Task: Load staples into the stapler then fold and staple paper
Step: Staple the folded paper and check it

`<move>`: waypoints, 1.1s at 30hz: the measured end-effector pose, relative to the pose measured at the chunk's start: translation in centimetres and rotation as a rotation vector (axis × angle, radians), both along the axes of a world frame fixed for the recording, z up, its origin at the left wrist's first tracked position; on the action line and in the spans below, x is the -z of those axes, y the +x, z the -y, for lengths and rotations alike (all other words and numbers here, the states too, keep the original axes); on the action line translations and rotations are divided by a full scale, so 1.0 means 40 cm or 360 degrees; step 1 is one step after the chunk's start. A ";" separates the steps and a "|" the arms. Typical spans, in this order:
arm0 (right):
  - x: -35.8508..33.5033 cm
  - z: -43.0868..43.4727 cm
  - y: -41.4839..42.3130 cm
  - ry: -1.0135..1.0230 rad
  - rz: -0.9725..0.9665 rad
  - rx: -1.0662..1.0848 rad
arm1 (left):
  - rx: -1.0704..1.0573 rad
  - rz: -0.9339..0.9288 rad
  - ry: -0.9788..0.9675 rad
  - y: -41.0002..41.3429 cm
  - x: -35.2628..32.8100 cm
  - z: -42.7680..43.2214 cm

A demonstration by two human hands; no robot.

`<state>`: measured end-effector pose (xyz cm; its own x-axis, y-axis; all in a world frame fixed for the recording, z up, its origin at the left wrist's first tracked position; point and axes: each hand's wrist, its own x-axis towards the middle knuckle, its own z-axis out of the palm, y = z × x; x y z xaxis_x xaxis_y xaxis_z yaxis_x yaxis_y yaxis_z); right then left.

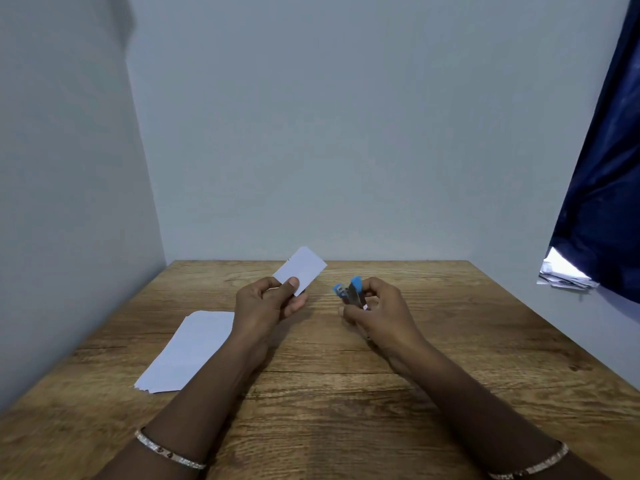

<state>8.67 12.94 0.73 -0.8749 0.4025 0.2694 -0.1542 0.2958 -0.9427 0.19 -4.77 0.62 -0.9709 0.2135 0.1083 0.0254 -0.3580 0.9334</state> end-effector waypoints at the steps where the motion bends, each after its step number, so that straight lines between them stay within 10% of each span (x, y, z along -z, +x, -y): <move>1: 0.002 -0.001 0.000 -0.0042 -0.0036 -0.0037 | 0.0024 -0.0007 -0.0002 0.003 -0.001 -0.001; 33: 0.024 0.006 -0.015 -0.0213 -0.0150 -0.0538 | 0.0112 -0.0401 -0.0266 0.033 -0.003 -0.021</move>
<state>8.06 12.71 -0.24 -0.9384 0.1323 0.3193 -0.3097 0.0882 -0.9467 1.50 -3.95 0.73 -0.9002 0.3142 0.3016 0.2443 -0.2090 0.9469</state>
